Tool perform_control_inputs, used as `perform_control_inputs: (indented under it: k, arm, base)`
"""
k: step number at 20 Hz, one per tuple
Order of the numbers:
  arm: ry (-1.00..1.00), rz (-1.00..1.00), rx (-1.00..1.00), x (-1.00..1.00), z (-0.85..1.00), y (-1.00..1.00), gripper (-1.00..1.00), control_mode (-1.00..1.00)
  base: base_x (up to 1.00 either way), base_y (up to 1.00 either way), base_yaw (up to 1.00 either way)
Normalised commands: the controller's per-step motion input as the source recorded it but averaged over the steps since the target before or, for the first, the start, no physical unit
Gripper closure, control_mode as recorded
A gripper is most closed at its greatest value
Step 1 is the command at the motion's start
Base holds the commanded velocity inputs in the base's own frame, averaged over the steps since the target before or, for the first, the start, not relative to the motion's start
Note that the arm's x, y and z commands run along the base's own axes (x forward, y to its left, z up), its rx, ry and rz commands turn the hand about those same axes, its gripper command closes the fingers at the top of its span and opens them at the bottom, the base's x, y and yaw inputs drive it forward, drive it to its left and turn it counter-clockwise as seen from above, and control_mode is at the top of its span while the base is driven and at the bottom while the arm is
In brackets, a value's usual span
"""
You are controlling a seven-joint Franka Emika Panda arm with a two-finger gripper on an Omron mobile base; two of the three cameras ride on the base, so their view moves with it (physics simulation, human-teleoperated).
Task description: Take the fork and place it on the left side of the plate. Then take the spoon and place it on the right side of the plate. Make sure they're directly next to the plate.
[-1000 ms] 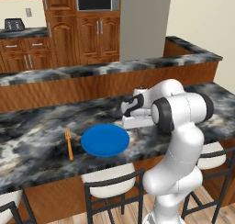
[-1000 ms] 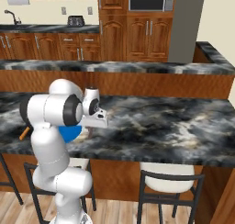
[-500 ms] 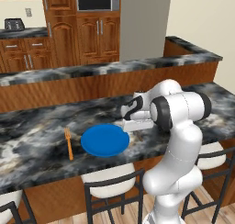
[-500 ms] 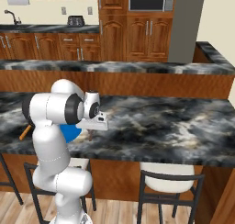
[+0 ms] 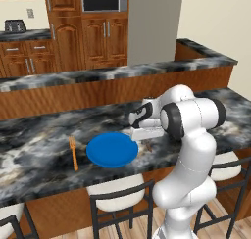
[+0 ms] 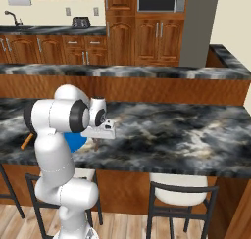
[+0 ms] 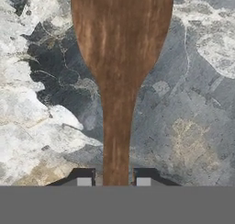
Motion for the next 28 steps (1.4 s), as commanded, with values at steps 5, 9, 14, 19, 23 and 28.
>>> perform_control_inputs:
  k: [5,9,14,19,23,28]
  arm:
    - [-0.02,0.04,0.05,-0.13,0.23,-0.05,-1.00,-1.00]
    - [-0.05,0.02,0.03,-0.24,0.51,-0.13,-1.00,-1.00]
    - [-0.06,0.01,0.02,-0.34,0.65,-0.03,-1.00,-1.00]
    - [-0.06,0.00,0.00,-0.40,0.65,0.00,-1.00,-1.00]
    - [-0.08,0.01,0.00,-0.44,0.67,0.00,-1.00,-1.00]
    - [-0.14,0.03,0.02,-0.69,0.68,0.00,-1.00,-1.00]
  base:
    - [0.00,0.00,0.00]
    - [0.00,0.00,0.00]
    - [0.00,0.00,0.00]
    - [0.00,0.00,0.00]
    - [0.00,0.00,0.00]
    - [0.00,0.00,0.00]
